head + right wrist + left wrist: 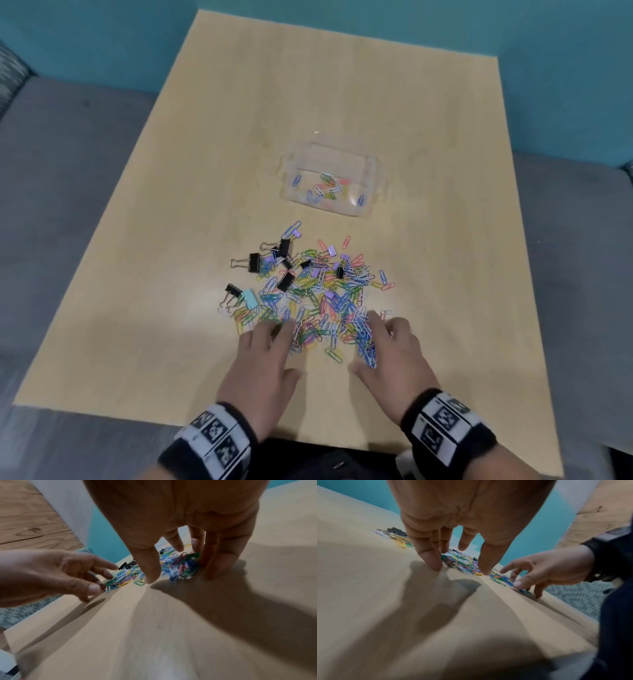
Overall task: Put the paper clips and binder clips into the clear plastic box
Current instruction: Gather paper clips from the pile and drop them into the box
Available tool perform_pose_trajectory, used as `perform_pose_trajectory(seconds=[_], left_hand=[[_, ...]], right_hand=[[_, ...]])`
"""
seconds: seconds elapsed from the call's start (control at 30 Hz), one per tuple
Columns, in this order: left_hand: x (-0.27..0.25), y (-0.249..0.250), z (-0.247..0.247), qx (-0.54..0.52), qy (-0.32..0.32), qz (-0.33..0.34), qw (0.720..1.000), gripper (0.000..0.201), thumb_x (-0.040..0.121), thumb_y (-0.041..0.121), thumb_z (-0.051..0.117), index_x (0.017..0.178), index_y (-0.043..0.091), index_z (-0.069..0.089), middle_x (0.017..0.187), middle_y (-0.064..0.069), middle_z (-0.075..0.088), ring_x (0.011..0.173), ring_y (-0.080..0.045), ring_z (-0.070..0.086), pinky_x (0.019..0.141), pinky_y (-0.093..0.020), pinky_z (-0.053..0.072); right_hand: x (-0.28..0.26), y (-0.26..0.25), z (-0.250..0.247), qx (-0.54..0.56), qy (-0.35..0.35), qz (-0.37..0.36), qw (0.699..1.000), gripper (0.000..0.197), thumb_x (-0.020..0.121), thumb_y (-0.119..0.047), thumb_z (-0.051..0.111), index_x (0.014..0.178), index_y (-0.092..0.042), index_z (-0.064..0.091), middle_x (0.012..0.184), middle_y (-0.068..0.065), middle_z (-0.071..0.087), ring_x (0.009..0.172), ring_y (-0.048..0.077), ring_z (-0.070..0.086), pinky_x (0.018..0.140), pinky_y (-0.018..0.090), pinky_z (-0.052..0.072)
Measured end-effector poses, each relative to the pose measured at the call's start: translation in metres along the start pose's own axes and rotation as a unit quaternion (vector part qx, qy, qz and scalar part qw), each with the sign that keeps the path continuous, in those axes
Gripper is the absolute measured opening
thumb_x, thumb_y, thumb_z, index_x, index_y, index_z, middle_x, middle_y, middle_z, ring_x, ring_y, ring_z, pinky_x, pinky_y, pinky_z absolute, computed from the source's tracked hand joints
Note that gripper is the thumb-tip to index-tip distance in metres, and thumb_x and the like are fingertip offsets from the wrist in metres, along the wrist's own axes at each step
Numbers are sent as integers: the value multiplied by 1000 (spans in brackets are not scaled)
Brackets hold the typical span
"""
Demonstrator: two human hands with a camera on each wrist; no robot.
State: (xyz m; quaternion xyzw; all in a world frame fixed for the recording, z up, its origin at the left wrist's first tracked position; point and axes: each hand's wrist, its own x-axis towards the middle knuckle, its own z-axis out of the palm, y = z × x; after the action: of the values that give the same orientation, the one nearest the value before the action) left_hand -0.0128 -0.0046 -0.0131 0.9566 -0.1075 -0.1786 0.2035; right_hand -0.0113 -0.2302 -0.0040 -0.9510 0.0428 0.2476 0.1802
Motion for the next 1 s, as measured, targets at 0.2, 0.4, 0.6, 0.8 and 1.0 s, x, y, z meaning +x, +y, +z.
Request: perform_pose_trajectory(seconds=[0.2, 0.4, 0.6, 0.8, 1.0], left_hand=[[40, 18, 6, 73, 2, 13, 997, 73, 76, 32, 69, 140, 24, 33, 133, -12, 40, 110, -32, 38, 93, -42, 43], [53, 19, 2, 95, -34, 29, 995, 52, 78, 9, 60, 126, 24, 44, 118, -7, 39, 97, -27, 36, 81, -35, 43], [54, 15, -6, 82, -50, 49, 994, 32, 69, -8, 50, 88, 18, 51, 101, -3, 39, 84, -20, 30, 67, -34, 40], [53, 10, -5, 71, -18, 67, 995, 31, 62, -11, 54, 79, 15, 55, 89, -2, 46, 74, -18, 31, 59, -33, 38], [50, 5, -10, 47, -12, 77, 996, 33, 57, -7, 60, 79, 16, 61, 76, 1, 49, 67, -21, 48, 52, -29, 33]], right_hand=[[31, -31, 0, -44, 16, -45, 998, 72, 85, -35, 62, 144, -28, 22, 130, 5, 31, 112, 29, 37, 92, 38, 43], [39, -34, 0, -118, 20, -94, 988, 50, 74, -2, 61, 121, -17, 47, 110, 9, 46, 88, 30, 47, 63, 34, 36], [33, -32, -8, -126, -8, -122, 984, 40, 71, 8, 48, 105, -13, 46, 107, 9, 43, 87, 28, 44, 64, 35, 29], [35, -29, -12, -107, -23, -127, 986, 30, 73, 7, 50, 88, -17, 40, 92, 7, 44, 68, 24, 31, 47, 32, 16], [37, -27, -19, -69, -30, -95, 993, 19, 87, -6, 50, 81, -18, 36, 84, -1, 35, 65, 27, 39, 57, 33, 30]])
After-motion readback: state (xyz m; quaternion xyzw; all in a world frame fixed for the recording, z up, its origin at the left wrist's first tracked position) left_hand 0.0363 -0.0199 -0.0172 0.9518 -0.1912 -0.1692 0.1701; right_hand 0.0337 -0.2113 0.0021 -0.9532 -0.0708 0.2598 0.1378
